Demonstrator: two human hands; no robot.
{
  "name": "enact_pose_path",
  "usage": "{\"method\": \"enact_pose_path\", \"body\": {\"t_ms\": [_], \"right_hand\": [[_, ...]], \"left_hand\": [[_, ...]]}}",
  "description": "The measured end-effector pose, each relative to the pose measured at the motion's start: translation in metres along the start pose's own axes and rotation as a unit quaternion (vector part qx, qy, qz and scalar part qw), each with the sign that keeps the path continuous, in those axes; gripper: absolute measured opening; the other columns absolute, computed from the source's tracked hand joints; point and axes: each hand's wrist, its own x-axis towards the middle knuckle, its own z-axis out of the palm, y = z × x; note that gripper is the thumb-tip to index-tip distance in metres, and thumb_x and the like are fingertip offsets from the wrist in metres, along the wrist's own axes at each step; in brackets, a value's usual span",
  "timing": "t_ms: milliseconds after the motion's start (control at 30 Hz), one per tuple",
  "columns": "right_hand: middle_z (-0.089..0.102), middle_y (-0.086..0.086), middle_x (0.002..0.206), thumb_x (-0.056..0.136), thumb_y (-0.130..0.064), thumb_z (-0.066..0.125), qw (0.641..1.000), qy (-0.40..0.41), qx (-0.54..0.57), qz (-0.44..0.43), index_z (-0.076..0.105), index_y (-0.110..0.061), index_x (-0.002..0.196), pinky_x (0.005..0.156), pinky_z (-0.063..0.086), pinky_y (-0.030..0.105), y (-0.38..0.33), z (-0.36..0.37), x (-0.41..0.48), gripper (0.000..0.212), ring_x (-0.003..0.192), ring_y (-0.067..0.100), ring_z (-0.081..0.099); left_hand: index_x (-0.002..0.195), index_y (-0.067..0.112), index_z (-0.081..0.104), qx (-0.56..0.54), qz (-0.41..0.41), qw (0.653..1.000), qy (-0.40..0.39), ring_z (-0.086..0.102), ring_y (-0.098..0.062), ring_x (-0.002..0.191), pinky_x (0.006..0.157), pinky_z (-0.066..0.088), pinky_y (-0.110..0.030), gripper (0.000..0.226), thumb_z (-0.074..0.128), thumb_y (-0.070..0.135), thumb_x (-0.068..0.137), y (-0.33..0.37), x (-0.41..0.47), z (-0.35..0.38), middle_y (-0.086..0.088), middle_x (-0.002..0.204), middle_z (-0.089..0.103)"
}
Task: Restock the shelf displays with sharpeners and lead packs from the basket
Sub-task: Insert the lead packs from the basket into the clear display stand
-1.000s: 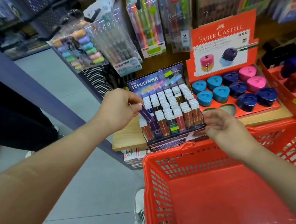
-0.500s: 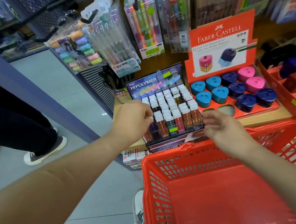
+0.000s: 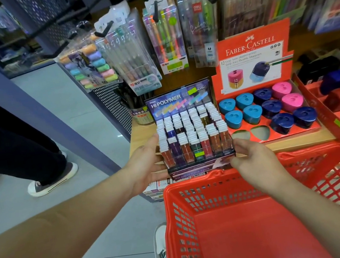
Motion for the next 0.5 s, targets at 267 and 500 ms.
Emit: {"method": "enact_pose_path", "body": {"t_ms": [267,500], "right_hand": [[0.069,0.005,0.112,0.086,0.0,0.06,0.981,-0.001,0.185,0.056,0.062,-0.025,0.115,0.09,0.048,0.037,-0.001,0.007,0.006,0.039,0.106,0.028,0.064],[0.063,-0.011,0.105,0.089,0.001,0.059,0.984,-0.046,0.161,0.056,0.052,-0.025,0.127,0.092,0.05,0.027,0.003,-0.019,-0.002,0.047,0.096,0.016,0.063]], "left_hand": [[0.109,0.029,0.061,-0.038,0.04,0.998,-0.015,0.064,-0.014,0.101,0.086,0.048,-0.03,0.034,0.041,0.053,0.096,0.01,0.016,0.008,0.001,0.109,0.068],[0.107,0.024,0.057,0.084,0.114,0.987,0.07,0.059,-0.013,0.099,0.096,0.045,-0.034,0.028,0.04,0.045,0.099,0.014,0.014,0.01,0.005,0.108,0.064]]}}
